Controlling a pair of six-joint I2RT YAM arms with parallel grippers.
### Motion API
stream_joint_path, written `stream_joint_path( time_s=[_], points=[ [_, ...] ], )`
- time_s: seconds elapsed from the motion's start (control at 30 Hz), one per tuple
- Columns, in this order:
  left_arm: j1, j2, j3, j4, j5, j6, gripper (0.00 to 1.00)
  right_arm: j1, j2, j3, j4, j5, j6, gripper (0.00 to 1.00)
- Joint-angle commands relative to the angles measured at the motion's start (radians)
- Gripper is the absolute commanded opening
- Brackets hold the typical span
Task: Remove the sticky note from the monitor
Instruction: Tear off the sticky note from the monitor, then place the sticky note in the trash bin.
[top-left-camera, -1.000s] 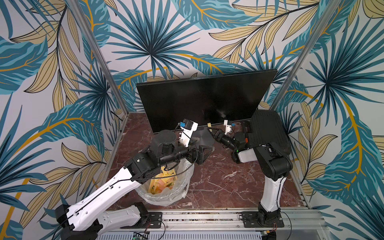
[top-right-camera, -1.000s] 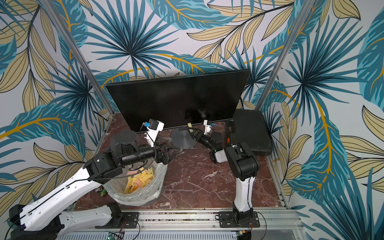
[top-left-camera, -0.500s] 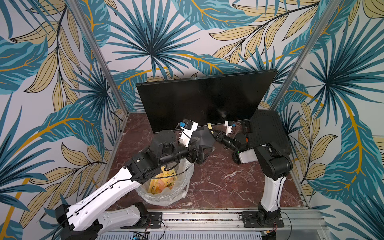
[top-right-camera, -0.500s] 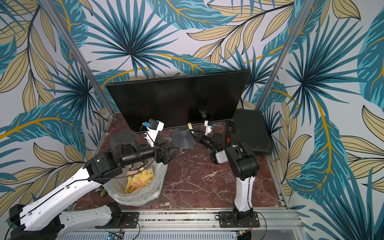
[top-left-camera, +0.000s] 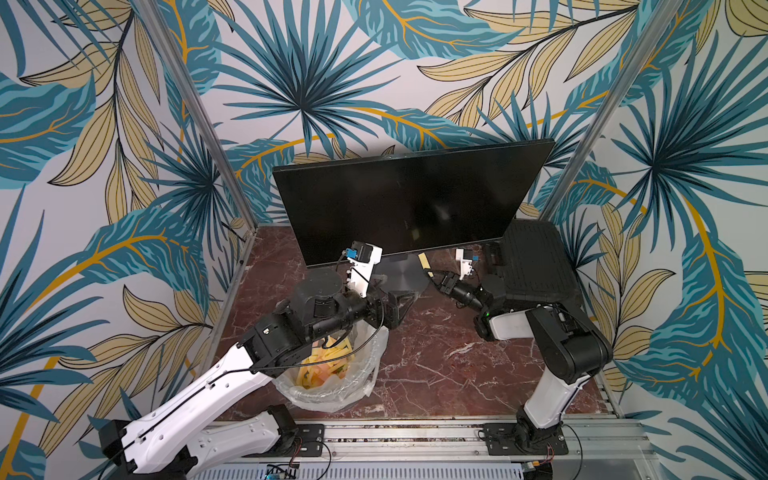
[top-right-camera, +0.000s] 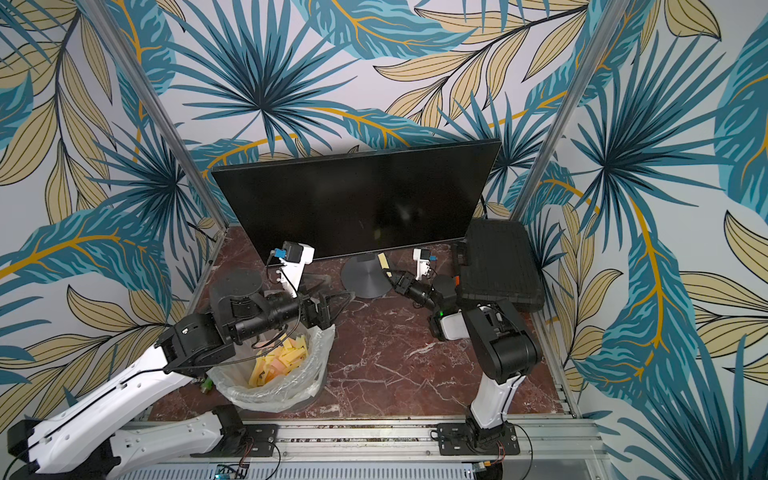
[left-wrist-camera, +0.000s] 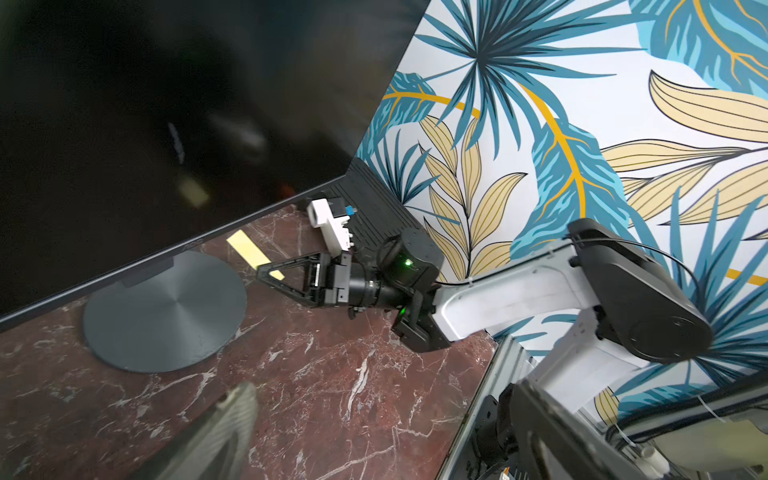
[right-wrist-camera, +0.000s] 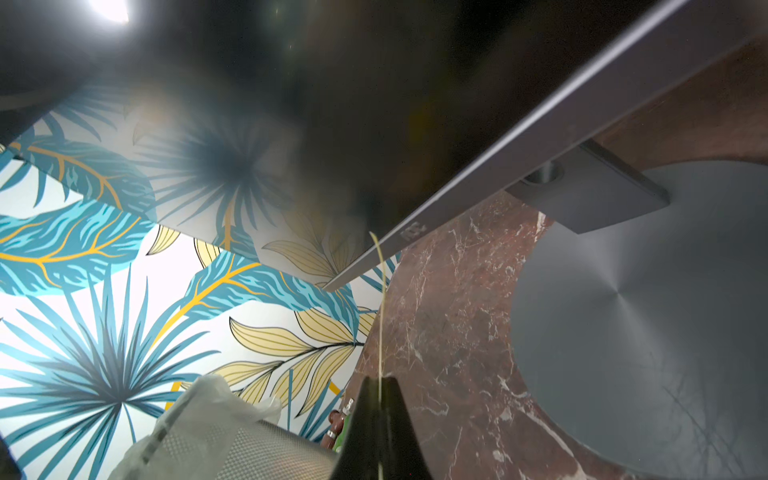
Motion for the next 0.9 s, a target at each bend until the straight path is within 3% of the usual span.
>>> stream_joint_path(
  time_s=[0.0, 0.23, 0.43, 0.63, 0.87],
  points=[
    [-0.003, -0.054, -0.027, -0.007, -0.116, -0.02, 1.0, 0.008, -0.109, -0.031, -0.12, -0.029, -0.07, 0.0],
    [-0.001, -0.117, -0.039, -0.074, -0.321, -0.028, 1.0, 0.085, -0.385, 0.031, -0.577, -0.023, -0.274, 0.0],
    [0.028, -0.133, 0.006, -0.178, -0.466, -0.035, 1.0, 0.196, -0.498, 0.146, -0.842, 0.001, -0.383, 0.0],
    [0.201, -0.14, 0.05, -0.235, -0.389, -0.056, 1.0, 0.356, -0.51, 0.282, -1.024, 0.045, -0.474, 0.0],
    [0.325, -0.131, 0.13, -0.286, -0.371, -0.009, 1.0, 0.519, -0.474, 0.437, -1.183, 0.094, -0.57, 0.0]
  ],
)
